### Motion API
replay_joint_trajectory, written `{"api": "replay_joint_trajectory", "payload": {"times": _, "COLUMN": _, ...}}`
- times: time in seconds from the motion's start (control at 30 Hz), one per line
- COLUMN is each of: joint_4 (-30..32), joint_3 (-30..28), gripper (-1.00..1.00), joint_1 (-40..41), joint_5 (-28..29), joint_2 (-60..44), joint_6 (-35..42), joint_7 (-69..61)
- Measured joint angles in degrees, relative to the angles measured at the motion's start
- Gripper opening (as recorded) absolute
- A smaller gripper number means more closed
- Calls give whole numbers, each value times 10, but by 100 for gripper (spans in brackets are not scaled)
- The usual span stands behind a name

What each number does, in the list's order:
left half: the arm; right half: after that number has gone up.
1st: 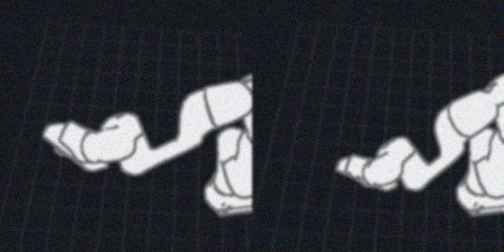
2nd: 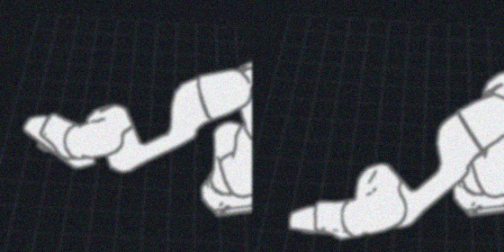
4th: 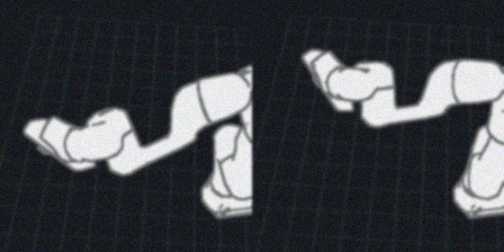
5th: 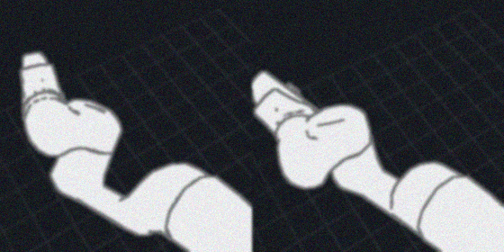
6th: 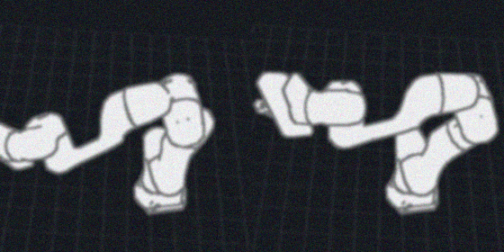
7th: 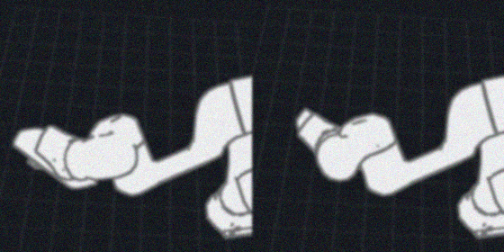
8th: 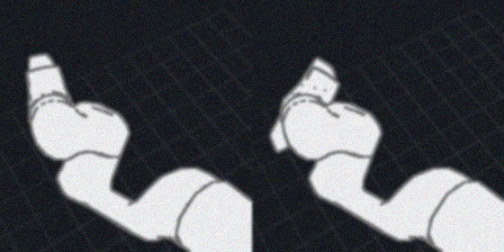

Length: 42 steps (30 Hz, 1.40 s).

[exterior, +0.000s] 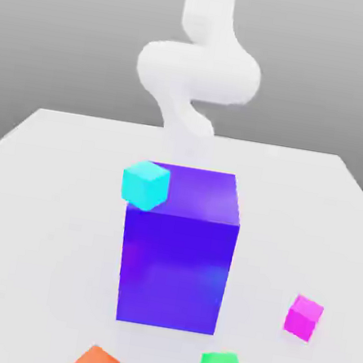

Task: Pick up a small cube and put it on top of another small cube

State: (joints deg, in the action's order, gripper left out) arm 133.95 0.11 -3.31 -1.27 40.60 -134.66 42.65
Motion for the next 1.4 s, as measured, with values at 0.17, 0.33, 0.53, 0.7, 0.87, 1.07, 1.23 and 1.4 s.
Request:
{"api": "replay_joint_trajectory", "payload": {"times": 0.17, "joint_4": 44, "joint_3": 10, "gripper": 0, "joint_1": -64, "joint_5": -25, "joint_2": -108, "joint_6": -59, "joint_7": -64}}
{"api": "replay_joint_trajectory", "payload": {"times": 0.33, "joint_4": 87, "joint_3": 33, "gripper": 0, "joint_1": -118, "joint_5": -43, "joint_2": -211, "joint_6": -115, "joint_7": -122}}
{"api": "replay_joint_trajectory", "payload": {"times": 0.53, "joint_4": 139, "joint_3": 72, "gripper": 0, "joint_1": -170, "joint_5": -39, "joint_2": -336, "joint_6": -185, "joint_7": -173}}
{"api": "replay_joint_trajectory", "payload": {"times": 0.7, "joint_4": 183, "joint_3": 94, "gripper": 0, "joint_1": -222, "joint_5": 14, "joint_2": -440, "joint_6": -243, "joint_7": -180}}
{"api": "replay_joint_trajectory", "payload": {"times": 0.87, "joint_4": 185, "joint_3": 63, "gripper": 0, "joint_1": -256, "joint_5": 79, "joint_2": -544, "joint_6": -316, "joint_7": -150}}
{"api": "replay_joint_trajectory", "payload": {"times": 1.07, "joint_4": 175, "joint_3": 39, "gripper": -100, "joint_1": -277, "joint_5": 96, "joint_2": -601, "joint_6": -361, "joint_7": -136}}
{"api": "replay_joint_trajectory", "payload": {"times": 1.23, "joint_4": 177, "joint_3": 43, "gripper": -100, "joint_1": -273, "joint_5": 94, "joint_2": -589, "joint_6": -351, "joint_7": -138}}
{"api": "replay_joint_trajectory", "payload": {"times": 1.4, "joint_4": 195, "joint_3": 66, "gripper": -100, "joint_1": -258, "joint_5": 49, "joint_2": -495, "joint_6": -275, "joint_7": -172}}
